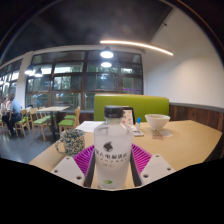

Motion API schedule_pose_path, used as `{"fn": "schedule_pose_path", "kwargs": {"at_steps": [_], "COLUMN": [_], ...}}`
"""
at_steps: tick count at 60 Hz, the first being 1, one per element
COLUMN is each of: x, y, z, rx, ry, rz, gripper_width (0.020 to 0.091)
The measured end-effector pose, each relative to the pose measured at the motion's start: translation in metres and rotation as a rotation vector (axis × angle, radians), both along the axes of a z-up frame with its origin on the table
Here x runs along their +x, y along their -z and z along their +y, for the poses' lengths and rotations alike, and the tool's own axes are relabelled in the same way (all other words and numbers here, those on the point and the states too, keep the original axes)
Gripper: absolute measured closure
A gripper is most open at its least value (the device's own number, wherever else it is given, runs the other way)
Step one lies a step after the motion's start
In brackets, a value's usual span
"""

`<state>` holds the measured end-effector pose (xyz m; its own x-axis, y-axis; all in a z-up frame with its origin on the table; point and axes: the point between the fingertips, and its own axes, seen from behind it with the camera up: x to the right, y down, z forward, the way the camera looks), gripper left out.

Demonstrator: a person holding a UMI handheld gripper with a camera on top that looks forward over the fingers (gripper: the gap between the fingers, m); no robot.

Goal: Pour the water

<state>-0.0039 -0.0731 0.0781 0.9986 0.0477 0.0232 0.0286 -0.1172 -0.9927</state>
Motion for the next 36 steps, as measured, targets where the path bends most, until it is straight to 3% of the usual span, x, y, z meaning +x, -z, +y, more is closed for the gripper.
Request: {"fn": "schedule_pose_path", "kwargs": {"at_steps": [5,11,15,23,33,36], "x": [0.001,-0.008,-0.005,-0.009,-0.002,-0.004], "y": [-0.006,0.0,0.0,-0.001,-0.025,-0.04], "z": [0.011,0.019,0.02,0.022,0.055,0.07], "rx": [0.079,0.052,0.048,0.066,0.094,0.096], "ry": [0.032,-0.02,-0.009,0.014,0.026,-0.005], "rz": [0.073,0.145,0.145,0.032,-0.432,-0.647], "gripper_width": [0.0541,0.0541,0.0545,0.0681,0.0695,0.0692]}}
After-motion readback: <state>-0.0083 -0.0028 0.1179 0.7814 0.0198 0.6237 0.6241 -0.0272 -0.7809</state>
